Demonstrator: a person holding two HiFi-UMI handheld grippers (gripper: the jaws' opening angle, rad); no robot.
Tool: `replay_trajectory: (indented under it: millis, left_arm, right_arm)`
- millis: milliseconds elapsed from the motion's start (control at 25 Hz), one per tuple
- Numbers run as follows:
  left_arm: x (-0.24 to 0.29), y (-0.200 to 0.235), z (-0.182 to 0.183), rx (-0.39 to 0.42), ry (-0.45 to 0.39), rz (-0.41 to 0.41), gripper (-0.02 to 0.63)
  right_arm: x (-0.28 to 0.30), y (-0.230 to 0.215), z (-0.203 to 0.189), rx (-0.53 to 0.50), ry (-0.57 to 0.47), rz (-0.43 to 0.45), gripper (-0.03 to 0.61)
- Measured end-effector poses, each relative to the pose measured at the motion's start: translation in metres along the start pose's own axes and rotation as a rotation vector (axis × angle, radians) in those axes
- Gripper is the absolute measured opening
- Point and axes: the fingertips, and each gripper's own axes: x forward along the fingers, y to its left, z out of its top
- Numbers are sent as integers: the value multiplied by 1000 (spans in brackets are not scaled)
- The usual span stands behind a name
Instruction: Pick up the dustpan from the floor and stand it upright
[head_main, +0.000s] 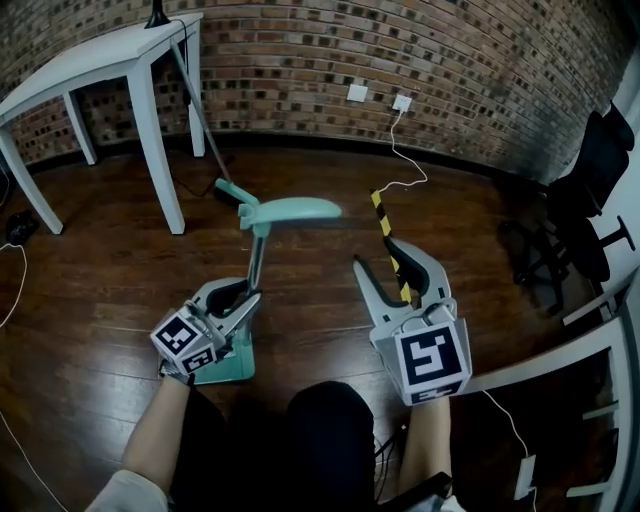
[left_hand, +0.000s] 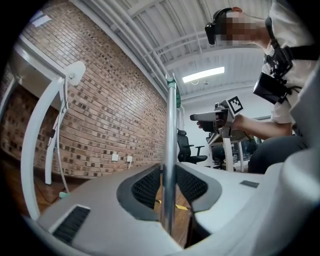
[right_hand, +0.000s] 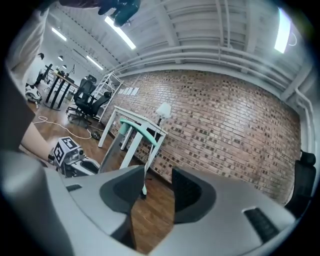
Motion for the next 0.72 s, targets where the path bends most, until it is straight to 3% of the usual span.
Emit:
replay_trajectory:
  millis: [320,560,640,720]
  left_arm:
    - [-26,14,13,-15,-24,43,123]
    - [-46,17,16,38,6,89,137]
    - [-54,22,20,95,26,142,136]
    - [-65,30,28,166,51,229,71]
  right_arm:
    - [5,3,-1,26,-39,25,181]
    - [8,1,-3,52,-108,45,176]
    - [5,-3,-6,69,-133,50,120]
    - [2,-9,-7,81,-171,48,60]
